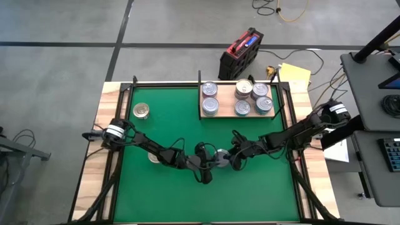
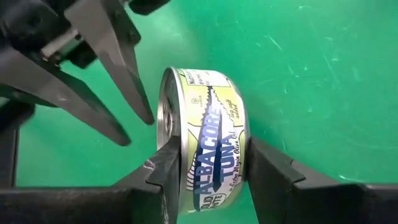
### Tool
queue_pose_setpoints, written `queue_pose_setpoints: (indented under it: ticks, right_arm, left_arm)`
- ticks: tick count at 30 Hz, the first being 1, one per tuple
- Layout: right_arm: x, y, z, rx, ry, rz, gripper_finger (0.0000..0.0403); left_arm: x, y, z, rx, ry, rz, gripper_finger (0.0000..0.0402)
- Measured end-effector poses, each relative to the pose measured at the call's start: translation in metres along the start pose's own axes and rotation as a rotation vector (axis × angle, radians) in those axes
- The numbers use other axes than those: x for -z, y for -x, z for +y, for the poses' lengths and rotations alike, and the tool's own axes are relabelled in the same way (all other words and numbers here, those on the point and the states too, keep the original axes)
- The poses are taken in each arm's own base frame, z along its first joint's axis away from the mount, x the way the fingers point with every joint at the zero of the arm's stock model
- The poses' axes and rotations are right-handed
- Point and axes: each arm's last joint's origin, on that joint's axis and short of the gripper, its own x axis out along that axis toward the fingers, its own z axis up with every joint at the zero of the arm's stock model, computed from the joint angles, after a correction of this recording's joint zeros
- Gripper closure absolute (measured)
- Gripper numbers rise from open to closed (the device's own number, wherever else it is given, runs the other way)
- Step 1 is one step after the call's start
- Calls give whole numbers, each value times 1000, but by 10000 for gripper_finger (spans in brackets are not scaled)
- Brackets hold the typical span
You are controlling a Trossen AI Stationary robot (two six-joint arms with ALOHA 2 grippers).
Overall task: Stack canned seafood by type on shelf
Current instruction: Put the green tuna can on the shelf
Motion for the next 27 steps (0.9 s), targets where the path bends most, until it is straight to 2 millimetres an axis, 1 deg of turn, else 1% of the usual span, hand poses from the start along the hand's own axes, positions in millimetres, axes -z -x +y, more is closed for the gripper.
queue_pose_setpoints:
  ticks: [5, 9, 12, 15, 18, 21, 23, 27]
  right_arm:
    - [-2, 9, 0, 9, 62, 8, 268]
    - [-1, 18, 5, 6, 144, 8, 268]
    - [3, 24, 11, 5, 200, -16, 268]
    - [7, 27, 14, 1, 222, -23, 268]
    - [10, 27, 15, -19, 199, 1, 268]
    - [11, 27, 13, -20, 175, 9, 268]
    - [11, 27, 13, -18, 203, 4, 268]
    - [8, 29, 17, 4, 364, -96, 269]
  left_arm:
    - [-9, 6, -2, 4, -6, 2, 287]
    - [-24, 17, -3, 2, -41, 7, 252]
    - [-38, 30, -1, -3, -85, 8, 237]
    - [-53, 42, 4, -8, -161, 3, 233]
    - [-65, 54, 13, 64, -237, -1, 233]
    - [-72, 65, 29, 162, -272, -17, 232]
    - [-71, 71, 45, 204, -253, -39, 232]
    - [-67, 76, 67, 276, -126, -127, 232]
